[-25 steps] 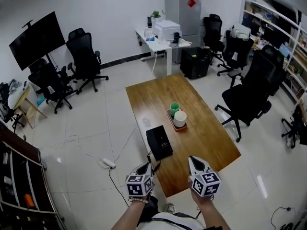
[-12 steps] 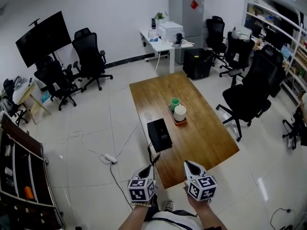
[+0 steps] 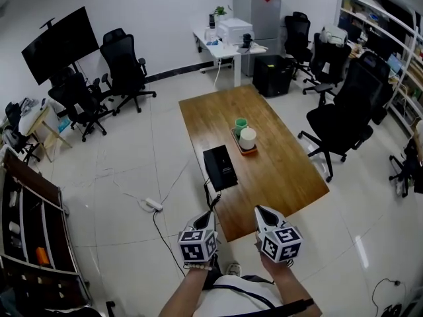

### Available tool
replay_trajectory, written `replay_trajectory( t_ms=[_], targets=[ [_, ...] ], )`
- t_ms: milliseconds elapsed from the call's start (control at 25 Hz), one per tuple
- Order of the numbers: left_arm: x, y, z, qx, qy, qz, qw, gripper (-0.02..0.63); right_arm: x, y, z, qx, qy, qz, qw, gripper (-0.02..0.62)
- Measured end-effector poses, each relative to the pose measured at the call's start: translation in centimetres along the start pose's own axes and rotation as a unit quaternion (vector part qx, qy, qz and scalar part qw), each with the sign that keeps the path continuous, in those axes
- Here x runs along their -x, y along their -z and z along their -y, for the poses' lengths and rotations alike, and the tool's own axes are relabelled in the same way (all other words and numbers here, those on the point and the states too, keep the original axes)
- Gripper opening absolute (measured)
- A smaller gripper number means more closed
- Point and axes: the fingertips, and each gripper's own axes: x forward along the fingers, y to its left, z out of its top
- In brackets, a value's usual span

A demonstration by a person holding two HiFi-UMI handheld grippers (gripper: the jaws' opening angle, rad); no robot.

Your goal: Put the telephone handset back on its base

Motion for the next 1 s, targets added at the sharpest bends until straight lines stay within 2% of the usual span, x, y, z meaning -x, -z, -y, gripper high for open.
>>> replay_trajectory(
  t_ms=[1000],
  targets=[
    [0.23,-0.45,-0.25,0.016,0.001,0.005,0.9999,0.002,0.29,-0.63,-0.33,0.012,-0.001,0.004,1.000,0.005]
  ],
)
